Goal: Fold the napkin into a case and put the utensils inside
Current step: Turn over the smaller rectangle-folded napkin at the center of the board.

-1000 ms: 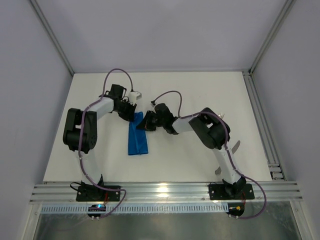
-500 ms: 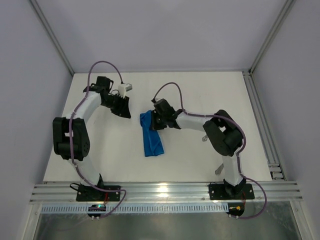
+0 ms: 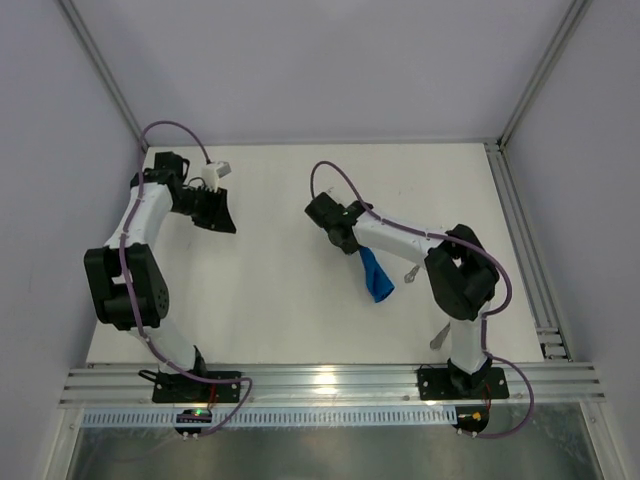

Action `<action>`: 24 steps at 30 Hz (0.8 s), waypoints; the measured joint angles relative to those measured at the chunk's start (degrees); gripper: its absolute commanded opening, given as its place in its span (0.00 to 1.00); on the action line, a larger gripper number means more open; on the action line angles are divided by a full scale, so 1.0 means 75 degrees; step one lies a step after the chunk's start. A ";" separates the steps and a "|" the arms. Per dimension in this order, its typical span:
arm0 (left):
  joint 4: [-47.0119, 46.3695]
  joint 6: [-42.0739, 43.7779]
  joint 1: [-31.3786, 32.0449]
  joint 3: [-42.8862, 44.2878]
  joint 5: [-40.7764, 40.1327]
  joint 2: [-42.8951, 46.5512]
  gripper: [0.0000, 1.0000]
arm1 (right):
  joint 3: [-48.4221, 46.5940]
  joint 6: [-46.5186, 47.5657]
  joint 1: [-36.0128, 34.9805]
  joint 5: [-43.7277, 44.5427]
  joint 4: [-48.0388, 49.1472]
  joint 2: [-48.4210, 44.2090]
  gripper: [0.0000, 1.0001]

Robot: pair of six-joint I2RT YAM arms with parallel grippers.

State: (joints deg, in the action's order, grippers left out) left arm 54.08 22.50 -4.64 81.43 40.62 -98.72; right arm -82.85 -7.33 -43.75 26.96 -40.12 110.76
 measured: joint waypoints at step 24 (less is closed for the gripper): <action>0.0114 0.0061 -0.0440 0.0000 0.0026 0.0000 0.31 | -0.2165 0.0318 -0.2771 0.4549 -0.2133 0.3765 0.37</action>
State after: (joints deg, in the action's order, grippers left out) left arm 54.94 22.96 -7.94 81.43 40.82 -98.72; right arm -99.09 -4.95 -64.53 61.08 -56.12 139.00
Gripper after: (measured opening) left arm 0.309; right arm 0.264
